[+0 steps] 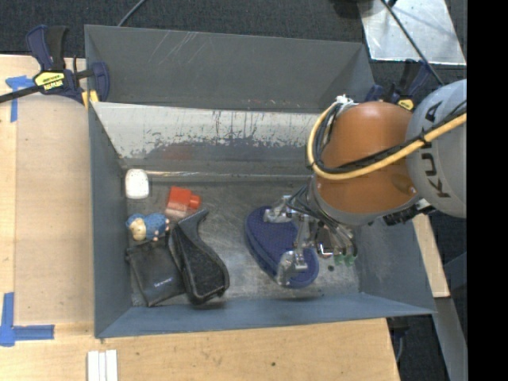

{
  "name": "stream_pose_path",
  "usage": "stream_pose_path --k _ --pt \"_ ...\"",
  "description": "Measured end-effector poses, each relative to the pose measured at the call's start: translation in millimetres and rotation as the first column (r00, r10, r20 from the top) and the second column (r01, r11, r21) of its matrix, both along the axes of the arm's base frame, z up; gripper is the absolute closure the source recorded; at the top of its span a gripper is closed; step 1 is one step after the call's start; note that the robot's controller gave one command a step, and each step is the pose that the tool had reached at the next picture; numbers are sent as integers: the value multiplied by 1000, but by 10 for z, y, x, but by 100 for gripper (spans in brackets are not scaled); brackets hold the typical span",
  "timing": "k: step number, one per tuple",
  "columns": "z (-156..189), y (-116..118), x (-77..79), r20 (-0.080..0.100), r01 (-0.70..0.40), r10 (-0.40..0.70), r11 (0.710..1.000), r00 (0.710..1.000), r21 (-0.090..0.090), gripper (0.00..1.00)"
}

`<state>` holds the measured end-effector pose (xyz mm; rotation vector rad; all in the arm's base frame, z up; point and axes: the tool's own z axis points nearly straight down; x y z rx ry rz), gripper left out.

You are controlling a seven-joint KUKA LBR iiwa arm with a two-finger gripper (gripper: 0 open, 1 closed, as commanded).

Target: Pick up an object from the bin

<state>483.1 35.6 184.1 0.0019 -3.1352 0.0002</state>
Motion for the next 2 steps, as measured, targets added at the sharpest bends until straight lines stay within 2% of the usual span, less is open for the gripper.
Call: stream_pose_path --k 1,2 --pt "-1084 -379 349 22 -177 177 984 984 4 0" --pt "-1056 -371 366 27 -176 176 984 984 3 100"
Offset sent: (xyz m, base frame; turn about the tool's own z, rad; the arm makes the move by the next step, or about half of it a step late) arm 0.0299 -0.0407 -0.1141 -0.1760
